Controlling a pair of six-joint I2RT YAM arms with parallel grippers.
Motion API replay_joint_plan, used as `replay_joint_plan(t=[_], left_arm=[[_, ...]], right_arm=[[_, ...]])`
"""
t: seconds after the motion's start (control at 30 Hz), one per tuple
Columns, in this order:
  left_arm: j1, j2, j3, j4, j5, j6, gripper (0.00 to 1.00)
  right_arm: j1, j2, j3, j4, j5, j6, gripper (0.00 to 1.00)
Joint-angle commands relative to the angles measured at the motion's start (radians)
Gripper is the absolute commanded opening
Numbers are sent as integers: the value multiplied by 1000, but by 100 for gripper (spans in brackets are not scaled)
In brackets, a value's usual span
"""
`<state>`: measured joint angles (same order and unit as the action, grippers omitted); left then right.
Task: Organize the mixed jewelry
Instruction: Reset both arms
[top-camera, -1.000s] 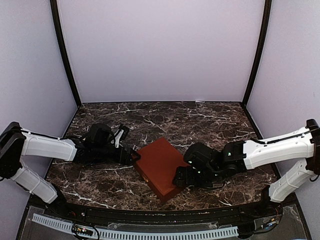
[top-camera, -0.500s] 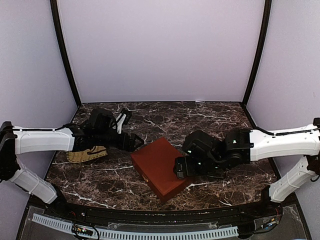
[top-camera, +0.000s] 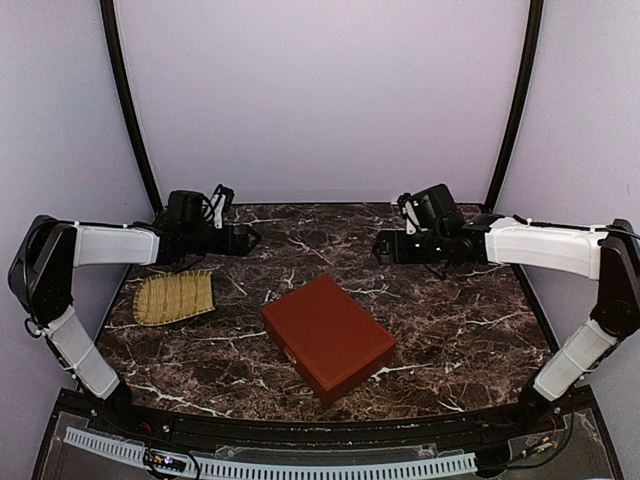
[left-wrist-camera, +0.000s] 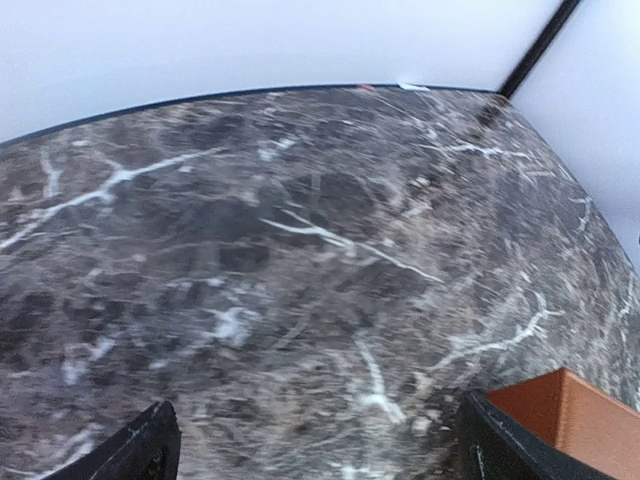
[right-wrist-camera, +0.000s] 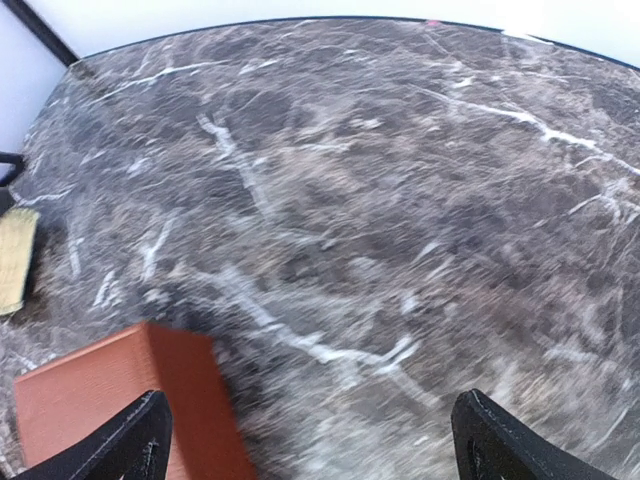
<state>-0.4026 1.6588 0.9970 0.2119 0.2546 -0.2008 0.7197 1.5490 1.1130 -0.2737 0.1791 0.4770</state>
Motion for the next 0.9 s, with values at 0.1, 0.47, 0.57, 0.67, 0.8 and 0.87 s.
replay_joint_plan(t=[0.1, 0.47, 0.57, 0.67, 0.8, 0.87], left_arm=[[303, -96, -160, 197, 34, 18, 99], [471, -425, -604, 536, -219, 92, 99], [472, -431, -694, 647, -241, 119, 99], [471, -399, -743, 737, -239, 144, 99], [471, -310, -749, 836, -204, 170, 99], [471, -300, -734, 816, -198, 165, 99]], right_arm=[[-369, -45, -149, 227, -221, -175, 99], [-792, -404, -632, 695, -170, -186, 98], [-795, -453, -724, 801, -48, -192, 99], [-795, -441, -790, 900, 13, -204, 99], [-795, -384, -857, 1071, 25, -229, 98], [-795, -361, -860, 1106, 31, -235, 98]])
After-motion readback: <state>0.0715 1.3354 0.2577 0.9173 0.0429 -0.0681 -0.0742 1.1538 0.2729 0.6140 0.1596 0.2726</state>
